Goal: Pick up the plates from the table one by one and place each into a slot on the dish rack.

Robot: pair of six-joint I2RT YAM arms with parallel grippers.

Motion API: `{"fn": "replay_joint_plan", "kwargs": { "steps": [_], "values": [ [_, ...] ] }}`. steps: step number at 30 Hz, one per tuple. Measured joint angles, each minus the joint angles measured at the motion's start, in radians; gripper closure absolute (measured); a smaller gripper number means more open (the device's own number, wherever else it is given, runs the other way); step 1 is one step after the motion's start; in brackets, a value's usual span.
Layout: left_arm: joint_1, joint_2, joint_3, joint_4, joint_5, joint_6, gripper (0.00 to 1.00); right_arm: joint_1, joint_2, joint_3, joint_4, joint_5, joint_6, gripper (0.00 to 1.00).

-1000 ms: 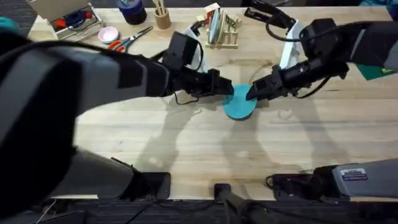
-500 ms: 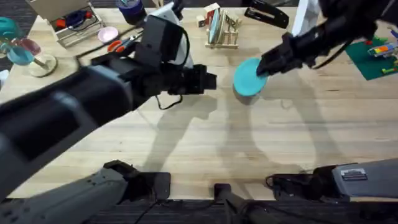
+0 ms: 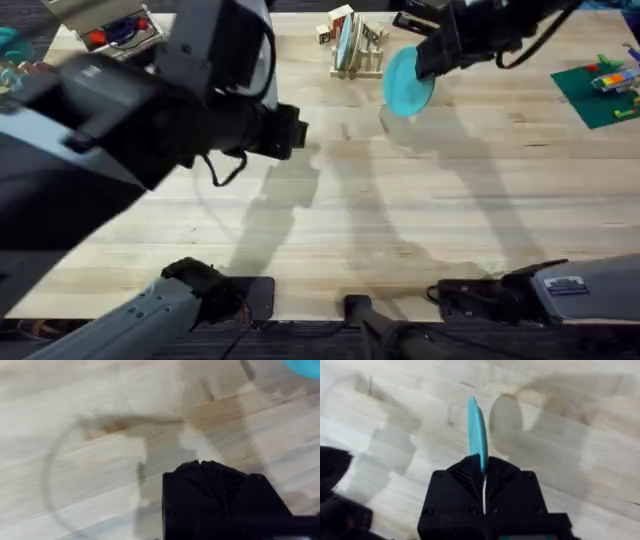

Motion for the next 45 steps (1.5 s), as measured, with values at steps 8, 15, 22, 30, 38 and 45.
{"fn": "replay_joint_plan", "kwargs": {
  "steps": [8, 15, 22, 30, 38, 45],
  "values": [
    [0.000, 0.000, 0.064, -0.021, -0.087, 0.135, 0.598, 0.099, 0.000, 0.102, -0.006, 0.172, 0.110, 0.972],
    [0.000, 0.000, 0.064, -0.018, -0.134, 0.168, 0.007, 0.113, 0.000, 0.192, -0.028, 0.223, 0.195, 0.972],
    [0.000, 0.000, 0.064, -0.002, -0.142, 0.177, 0.006, 0.113, 0.000, 0.265, -0.030, 0.268, 0.281, 0.972],
    [0.000, 0.000, 0.064, 0.001, -0.145, 0.178, 0.006, 0.115, 0.034, 0.342, -0.034, 0.283, 0.350, 0.972],
    [0.000, 0.000, 0.064, 0.001, -0.145, 0.178, 0.006, 0.131, 0.133, 0.424, -0.034, 0.283, 0.391, 0.972],
    [0.000, 0.000, 0.064, 0.001, -0.145, 0.178, 0.008, 0.144, 0.202, 0.459, -0.034, 0.338, 0.433, 0.972]
  ]
}}
